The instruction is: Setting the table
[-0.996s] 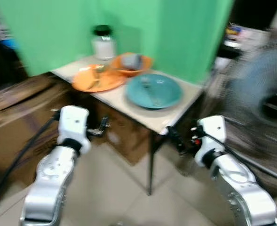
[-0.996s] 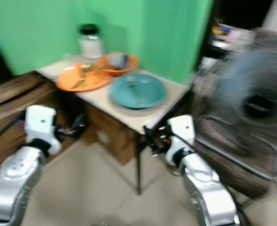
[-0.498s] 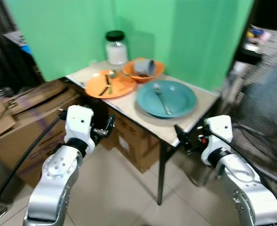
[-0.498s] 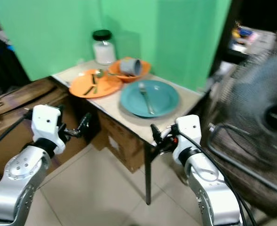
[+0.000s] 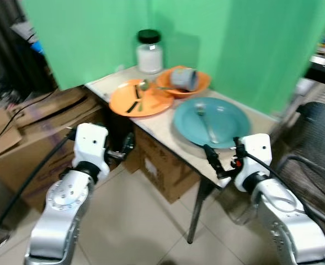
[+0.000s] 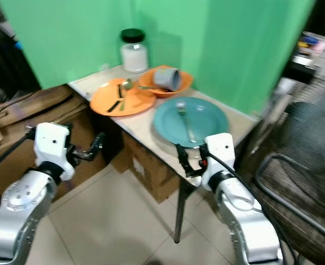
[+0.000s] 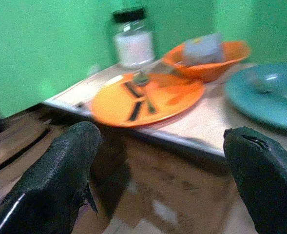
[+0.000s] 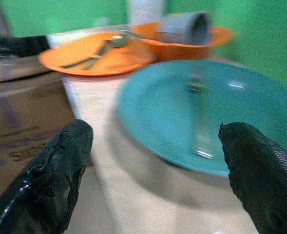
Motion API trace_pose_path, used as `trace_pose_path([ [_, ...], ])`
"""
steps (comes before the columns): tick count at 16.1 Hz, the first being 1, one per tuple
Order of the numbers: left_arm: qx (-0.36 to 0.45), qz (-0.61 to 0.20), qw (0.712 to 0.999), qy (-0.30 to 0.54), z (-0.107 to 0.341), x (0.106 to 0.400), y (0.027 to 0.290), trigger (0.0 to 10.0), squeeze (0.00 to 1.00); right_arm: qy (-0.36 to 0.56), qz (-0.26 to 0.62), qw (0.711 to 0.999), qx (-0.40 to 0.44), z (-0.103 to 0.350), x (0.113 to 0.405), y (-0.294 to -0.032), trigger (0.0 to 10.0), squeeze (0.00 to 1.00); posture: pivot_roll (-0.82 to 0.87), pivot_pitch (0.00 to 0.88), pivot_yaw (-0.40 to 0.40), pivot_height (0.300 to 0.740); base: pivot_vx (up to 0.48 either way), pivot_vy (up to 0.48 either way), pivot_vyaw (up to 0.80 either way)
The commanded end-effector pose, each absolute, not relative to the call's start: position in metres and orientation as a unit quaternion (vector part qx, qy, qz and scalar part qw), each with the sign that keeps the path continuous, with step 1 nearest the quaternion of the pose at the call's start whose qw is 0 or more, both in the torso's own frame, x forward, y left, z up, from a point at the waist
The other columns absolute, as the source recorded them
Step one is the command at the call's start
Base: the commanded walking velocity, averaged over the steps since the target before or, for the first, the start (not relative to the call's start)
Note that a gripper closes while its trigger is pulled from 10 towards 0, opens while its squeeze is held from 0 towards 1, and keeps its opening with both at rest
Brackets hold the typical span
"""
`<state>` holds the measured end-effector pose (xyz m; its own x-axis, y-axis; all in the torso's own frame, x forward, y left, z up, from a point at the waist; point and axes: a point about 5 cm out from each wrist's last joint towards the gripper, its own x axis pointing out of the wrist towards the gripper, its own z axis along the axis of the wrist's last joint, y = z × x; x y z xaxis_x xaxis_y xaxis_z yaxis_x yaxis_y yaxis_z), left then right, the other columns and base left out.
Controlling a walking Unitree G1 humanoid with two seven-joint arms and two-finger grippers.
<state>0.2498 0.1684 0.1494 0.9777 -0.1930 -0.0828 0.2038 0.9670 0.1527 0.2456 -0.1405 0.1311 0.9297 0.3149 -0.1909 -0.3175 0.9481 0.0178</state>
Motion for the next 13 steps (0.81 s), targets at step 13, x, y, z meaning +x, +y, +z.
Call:
trace_pose_path([
  [13,0.081,-0.111,0.99,0.034,0.15,0.249,0.164,10.0,0.0,0.097,0.149,0.984,-0.011,0.1321,0.2474,-0.1441,10.0,0.0,0.12,0.0,0.034,0.74,0.284,0.0,0.0],
])
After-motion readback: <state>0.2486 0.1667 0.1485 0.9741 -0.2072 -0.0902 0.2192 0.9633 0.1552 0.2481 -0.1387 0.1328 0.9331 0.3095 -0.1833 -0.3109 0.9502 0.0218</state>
